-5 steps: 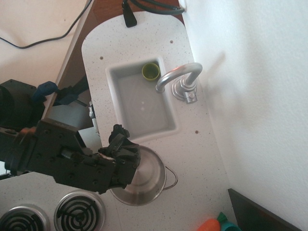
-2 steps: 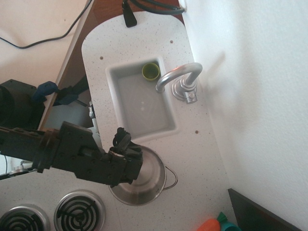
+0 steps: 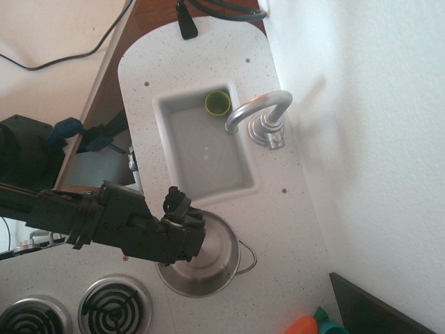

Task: Pick up pot

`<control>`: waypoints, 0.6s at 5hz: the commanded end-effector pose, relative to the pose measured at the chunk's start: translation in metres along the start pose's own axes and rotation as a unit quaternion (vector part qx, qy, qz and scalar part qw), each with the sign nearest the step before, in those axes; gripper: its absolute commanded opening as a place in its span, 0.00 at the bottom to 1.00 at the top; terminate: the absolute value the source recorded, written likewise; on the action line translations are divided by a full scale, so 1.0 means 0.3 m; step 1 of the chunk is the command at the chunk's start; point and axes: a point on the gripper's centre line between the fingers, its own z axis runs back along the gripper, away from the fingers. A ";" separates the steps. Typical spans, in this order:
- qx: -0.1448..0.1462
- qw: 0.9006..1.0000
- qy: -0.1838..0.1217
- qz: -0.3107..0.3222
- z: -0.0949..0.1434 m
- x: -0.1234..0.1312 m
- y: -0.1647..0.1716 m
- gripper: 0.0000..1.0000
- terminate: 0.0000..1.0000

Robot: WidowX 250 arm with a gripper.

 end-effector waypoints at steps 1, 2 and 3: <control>-0.007 1.000 -0.026 0.004 0.045 0.008 -0.014 1.00 0.00; -0.008 0.999 -0.031 0.002 0.057 0.016 -0.022 1.00 0.00; -0.009 0.999 -0.032 0.003 0.058 0.014 -0.027 1.00 0.00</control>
